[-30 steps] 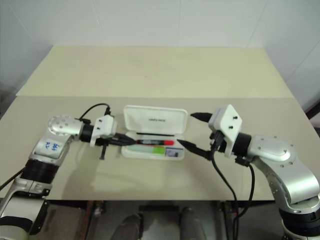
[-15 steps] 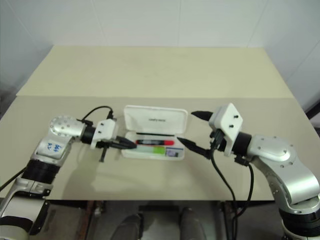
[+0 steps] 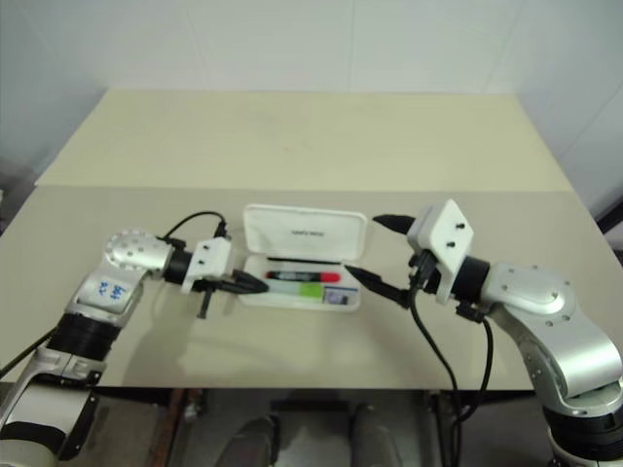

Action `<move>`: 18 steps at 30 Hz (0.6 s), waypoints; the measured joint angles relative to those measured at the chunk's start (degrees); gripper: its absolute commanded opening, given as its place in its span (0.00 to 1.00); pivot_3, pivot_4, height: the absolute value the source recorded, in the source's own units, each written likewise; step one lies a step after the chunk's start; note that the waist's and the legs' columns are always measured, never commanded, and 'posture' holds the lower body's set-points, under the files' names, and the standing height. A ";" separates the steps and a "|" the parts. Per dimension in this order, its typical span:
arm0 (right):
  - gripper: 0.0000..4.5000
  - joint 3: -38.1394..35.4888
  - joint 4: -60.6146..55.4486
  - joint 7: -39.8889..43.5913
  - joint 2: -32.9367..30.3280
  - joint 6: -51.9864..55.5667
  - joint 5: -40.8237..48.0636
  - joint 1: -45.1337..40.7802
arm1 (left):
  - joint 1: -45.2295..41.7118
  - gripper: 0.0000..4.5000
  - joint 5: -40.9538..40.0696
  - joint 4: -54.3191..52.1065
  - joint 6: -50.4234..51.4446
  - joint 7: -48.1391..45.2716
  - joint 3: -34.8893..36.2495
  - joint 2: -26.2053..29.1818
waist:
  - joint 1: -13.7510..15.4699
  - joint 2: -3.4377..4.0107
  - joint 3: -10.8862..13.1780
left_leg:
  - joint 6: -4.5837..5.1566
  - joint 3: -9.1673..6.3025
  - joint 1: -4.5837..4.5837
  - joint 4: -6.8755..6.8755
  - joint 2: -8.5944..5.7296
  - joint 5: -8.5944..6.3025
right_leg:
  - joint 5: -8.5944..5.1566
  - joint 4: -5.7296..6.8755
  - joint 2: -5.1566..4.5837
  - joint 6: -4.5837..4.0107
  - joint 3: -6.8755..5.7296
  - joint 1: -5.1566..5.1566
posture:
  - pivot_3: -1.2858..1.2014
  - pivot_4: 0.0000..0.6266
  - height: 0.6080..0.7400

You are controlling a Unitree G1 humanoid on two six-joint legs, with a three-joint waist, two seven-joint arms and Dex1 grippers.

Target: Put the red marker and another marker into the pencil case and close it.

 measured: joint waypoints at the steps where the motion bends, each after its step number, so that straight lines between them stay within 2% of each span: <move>1: 1.00 0.00 -0.04 -0.04 0.01 0.00 0.00 0.00 | -0.03 0.01 -0.09 0.10 0.63 0.32 0.15 -0.29 | 0.03 0.00 0.00 | 0.01 0.00 0.00 0.02 0.00 0.01 | 0.00 -0.01 0.00 0.00 0.00 0.02 | 0.52 0.24 1.00; 10: 1.00 0.04 -0.83 -0.12 0.32 -0.02 0.06 0.15 | -0.64 0.01 -3.74 -1.28 10.04 2.90 2.36 -3.00 | -0.26 0.00 0.00 | 0.07 0.00 0.00 0.02 0.00 0.05 | 0.13 -0.10 0.01 0.00 0.00 0.03 | 0.52 0.24 1.00; 18: 1.00 0.52 -0.83 -0.13 0.55 -0.18 0.02 0.11 | -0.74 0.01 -1.50 -1.06 8.27 4.09 1.95 -1.46 | -0.13 0.00 0.00 | 0.05 0.01 -0.02 -0.18 0.00 0.04 | 0.13 -0.23 -0.01 0.01 0.00 -0.02 | 0.52 0.24 1.00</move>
